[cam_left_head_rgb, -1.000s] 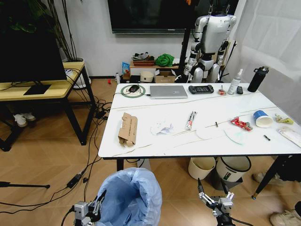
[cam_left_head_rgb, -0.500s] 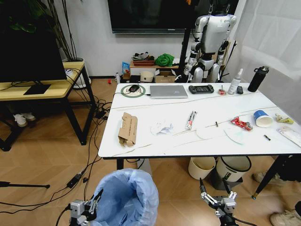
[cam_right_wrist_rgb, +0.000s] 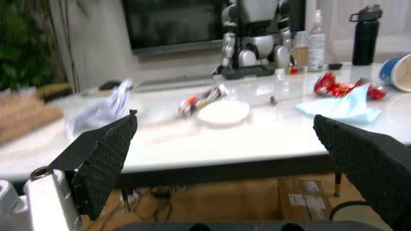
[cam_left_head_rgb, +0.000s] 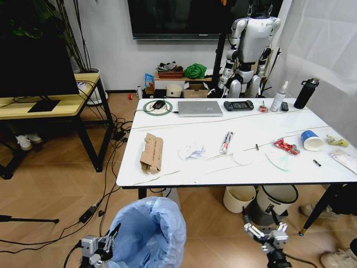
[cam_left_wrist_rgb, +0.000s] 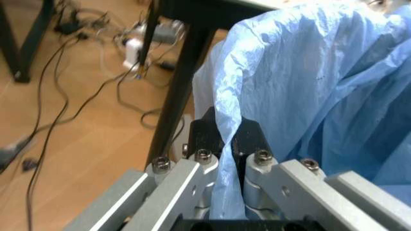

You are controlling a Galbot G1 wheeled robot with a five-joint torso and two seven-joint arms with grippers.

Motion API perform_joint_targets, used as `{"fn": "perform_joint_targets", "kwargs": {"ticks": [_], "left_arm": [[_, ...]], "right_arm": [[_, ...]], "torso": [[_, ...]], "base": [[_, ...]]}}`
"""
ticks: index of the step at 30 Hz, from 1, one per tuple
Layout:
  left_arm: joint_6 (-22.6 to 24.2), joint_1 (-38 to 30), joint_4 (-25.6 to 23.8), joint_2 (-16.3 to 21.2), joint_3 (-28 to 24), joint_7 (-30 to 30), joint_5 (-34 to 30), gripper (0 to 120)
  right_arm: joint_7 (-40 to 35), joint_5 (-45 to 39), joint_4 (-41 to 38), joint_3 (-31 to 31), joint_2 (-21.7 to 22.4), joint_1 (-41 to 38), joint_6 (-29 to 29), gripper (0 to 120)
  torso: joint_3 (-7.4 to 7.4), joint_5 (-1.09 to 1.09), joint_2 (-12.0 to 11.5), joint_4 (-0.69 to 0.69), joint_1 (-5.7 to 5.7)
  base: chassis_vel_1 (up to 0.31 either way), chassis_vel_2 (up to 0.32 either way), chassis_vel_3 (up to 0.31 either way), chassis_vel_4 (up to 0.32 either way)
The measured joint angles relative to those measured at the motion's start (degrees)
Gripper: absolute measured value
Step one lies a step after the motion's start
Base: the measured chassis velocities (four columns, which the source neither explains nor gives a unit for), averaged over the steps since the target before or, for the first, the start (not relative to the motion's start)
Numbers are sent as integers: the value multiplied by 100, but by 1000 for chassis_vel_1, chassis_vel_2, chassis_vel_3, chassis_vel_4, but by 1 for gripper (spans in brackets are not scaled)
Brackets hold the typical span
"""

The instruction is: Pick up the trash bin and place the trash from the table into it.

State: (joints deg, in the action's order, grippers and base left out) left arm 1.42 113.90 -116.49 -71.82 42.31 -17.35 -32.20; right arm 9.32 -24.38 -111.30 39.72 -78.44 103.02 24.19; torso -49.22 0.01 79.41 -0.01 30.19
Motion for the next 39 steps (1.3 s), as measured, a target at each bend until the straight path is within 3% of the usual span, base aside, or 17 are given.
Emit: {"fn": "perform_joint_targets", "kwargs": {"ticks": [3, 7, 9, 12, 13, 19, 25, 32, 39], "left_arm": [[296, 109, -225, -1, 18, 537, -56, 0], [390, 152, -333, -48, 70, 632, -44, 0], [419, 228, -475, -190, 151, 620, 22, 0], [372, 286, -573, -419, 184, 581, 139, 0], [372, 286, -573, -419, 184, 581, 139, 0], [238, 378, -732, -918, 238, 431, 369, 0], [184, 422, -863, -1143, 231, 376, 517, 0], [95, 489, -922, -1291, 214, 314, 639, 0], [55, 510, -975, -1349, 201, 289, 679, 0]], "right_arm": [[-906, -856, -591, -130, 1055, -138, -418, 100], [-1285, -1190, -733, -95, 1861, -349, -733, 100], [-1808, -1724, -768, -97, 2593, -1001, -1518, 100], [-2059, -2342, -456, -406, 2935, -2072, -2479, 100], [-2059, -2342, -456, -406, 2935, -2072, -2479, 100], [-2274, -2541, 866, -1788, 2728, -4735, -3790, 100], [-2532, -2667, 1581, -2685, 2289, -5961, -4633, 100], [-3003, -2533, 2140, -3343, 1829, -6566, -5323, 100], [-3189, -2413, 2578, -3607, 1545, -6737, -5640, 100]], "torso": [[2, 2, -3, -1, -2], [3, 1, -6, 2, -2], [4, 2, -8, 0, -3], [5, 2, -10, 0, -3], [5, 2, -10, 0, -3], [6, -1, -13, 3, -4], [7, -4, -15, 2, -6], [9, -1, -17, 2, -7], [9, -1, -17, 0, -7]], "base": [[0, 0, 0, 0], [0, 0, 0, 0], [0, 0, 0, 0], [0, 0, 0, 0], [0, 0, 0, 0], [0, 0, 0, 0], [0, 0, 0, 0], [0, 0, 0, 0], [0, 0, 0, 0]]}}
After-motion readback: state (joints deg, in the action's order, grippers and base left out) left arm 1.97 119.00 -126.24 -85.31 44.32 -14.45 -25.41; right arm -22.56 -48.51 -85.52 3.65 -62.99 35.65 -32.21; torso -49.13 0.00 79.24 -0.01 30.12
